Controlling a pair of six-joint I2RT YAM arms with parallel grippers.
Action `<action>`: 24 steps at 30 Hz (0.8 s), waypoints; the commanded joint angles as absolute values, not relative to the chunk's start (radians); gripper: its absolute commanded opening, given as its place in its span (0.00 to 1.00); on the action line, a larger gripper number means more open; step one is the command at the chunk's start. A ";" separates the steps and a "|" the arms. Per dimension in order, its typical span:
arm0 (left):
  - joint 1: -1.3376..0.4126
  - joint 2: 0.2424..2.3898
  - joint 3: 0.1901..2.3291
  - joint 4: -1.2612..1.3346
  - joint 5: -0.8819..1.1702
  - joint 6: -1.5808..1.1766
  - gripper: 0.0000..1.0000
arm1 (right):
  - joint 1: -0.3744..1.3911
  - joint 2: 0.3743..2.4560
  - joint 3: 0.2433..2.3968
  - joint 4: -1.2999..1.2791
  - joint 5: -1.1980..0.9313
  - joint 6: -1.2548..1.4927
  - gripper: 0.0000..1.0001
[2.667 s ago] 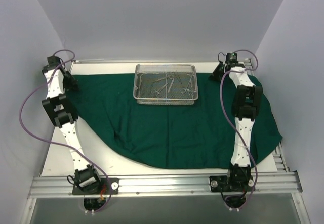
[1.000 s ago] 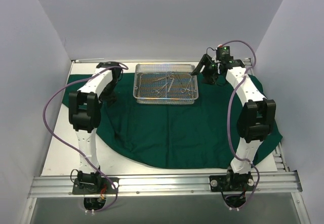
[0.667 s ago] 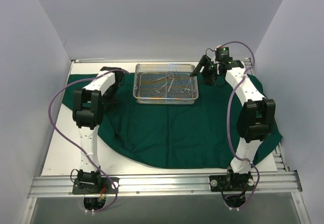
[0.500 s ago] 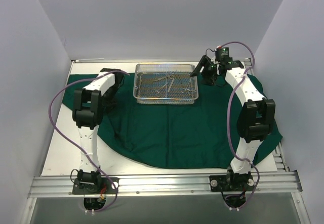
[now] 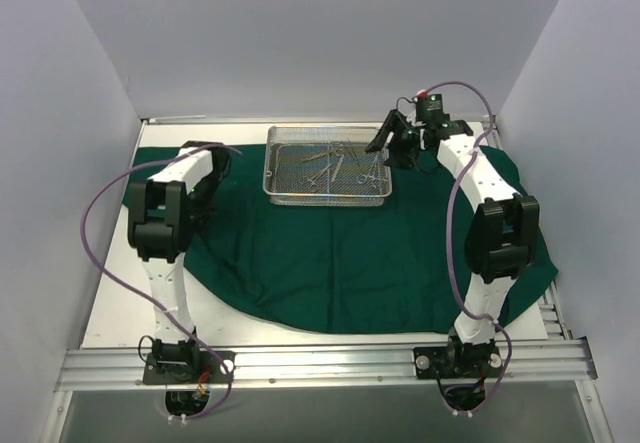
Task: Open and lay out the surgical kit
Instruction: Smooth out the surgical kit at the center of the board.
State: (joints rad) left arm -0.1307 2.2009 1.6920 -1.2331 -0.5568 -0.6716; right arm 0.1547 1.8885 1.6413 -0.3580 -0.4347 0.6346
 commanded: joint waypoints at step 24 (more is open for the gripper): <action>0.316 1.582 1.207 -1.417 -0.471 -0.770 0.60 | 0.445 1.881 1.651 -0.256 -0.565 0.681 0.63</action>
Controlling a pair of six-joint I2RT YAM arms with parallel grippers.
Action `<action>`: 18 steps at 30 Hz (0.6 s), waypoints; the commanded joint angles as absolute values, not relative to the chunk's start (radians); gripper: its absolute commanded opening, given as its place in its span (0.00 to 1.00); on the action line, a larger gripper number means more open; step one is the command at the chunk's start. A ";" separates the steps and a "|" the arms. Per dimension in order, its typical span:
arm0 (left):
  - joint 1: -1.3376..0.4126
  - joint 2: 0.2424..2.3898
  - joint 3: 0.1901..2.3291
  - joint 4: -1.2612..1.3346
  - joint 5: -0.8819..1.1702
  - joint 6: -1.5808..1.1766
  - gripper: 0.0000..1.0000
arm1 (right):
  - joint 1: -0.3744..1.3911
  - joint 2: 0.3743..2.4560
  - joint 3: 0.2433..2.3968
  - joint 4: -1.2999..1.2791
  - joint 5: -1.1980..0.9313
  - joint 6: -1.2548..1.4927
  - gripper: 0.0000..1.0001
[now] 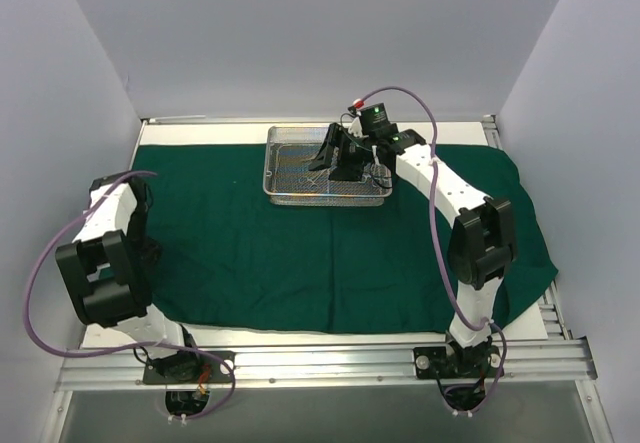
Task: Open and lay out the surgical kit
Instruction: Smooth out the surgical kit at the center of the board.
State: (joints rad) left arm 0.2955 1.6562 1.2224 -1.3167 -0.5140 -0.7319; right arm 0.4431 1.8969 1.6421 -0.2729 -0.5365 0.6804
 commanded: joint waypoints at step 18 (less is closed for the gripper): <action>0.265 1.448 1.402 -1.296 -0.284 -0.764 0.30 | 0.411 1.899 1.663 -0.328 -0.520 0.627 0.64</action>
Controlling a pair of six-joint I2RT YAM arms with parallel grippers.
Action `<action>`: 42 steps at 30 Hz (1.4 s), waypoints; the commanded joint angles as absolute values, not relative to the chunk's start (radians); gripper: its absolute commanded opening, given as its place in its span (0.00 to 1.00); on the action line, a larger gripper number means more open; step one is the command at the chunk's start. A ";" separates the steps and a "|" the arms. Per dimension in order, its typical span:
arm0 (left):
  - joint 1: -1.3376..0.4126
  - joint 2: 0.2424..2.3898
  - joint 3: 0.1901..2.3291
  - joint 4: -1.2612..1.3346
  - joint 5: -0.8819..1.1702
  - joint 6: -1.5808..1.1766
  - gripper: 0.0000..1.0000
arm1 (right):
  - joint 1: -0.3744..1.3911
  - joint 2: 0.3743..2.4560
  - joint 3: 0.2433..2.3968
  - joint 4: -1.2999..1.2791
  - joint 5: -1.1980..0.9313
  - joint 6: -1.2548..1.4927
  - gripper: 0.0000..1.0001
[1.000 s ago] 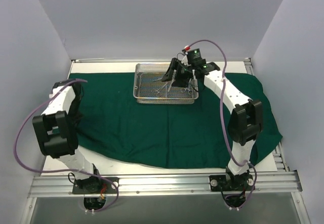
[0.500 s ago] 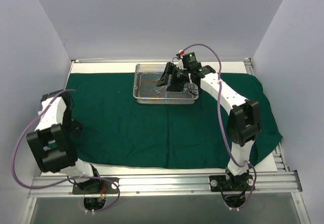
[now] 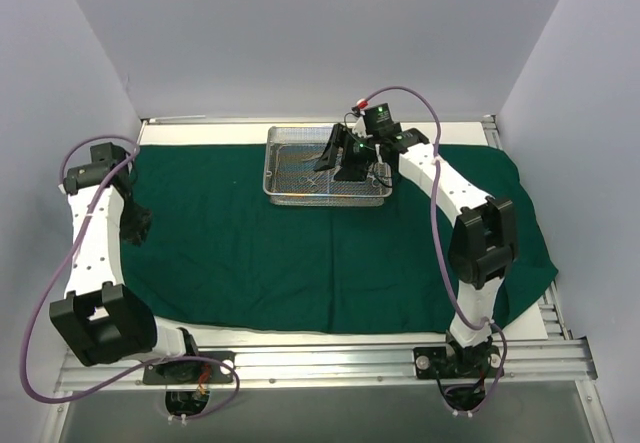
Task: Open and lay out the surgical kit
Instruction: Smooth out the surgical kit at the center of the board.
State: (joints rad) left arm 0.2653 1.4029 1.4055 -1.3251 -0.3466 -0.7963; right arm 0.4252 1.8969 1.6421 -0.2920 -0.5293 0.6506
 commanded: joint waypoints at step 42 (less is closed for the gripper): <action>0.563 1.835 1.209 -1.450 -0.482 -0.827 0.16 | 0.374 1.924 1.588 -0.186 -0.589 0.704 0.63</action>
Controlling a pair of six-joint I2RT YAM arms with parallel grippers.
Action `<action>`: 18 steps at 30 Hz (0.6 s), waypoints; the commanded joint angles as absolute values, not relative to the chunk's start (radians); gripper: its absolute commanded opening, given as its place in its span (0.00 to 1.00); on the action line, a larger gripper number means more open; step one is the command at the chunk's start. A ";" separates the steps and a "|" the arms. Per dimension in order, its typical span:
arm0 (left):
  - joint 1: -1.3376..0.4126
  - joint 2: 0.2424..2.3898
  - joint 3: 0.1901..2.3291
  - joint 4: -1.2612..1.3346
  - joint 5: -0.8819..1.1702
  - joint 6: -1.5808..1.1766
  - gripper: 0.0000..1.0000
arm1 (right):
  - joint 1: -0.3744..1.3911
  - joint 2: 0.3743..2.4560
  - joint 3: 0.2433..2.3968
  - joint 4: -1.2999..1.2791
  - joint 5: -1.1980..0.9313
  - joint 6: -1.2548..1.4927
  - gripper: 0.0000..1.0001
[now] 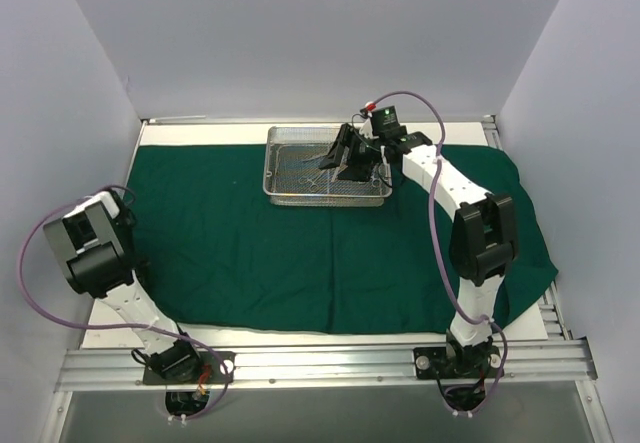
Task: Open and lay out the surgical kit
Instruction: Smooth out the surgical kit at the center of the board.
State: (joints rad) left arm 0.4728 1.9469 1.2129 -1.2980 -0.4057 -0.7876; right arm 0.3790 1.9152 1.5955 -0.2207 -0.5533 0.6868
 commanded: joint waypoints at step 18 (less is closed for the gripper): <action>0.649 1.405 1.272 -1.501 -0.436 -0.891 0.18 | 0.387 1.917 1.578 -0.193 -0.609 0.695 0.63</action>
State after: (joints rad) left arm 0.6441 1.4841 1.2224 -1.3479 -0.5434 -0.8806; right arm 0.3809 1.9259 1.5776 -0.1898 -0.5877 0.7067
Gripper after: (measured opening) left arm 0.179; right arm 0.633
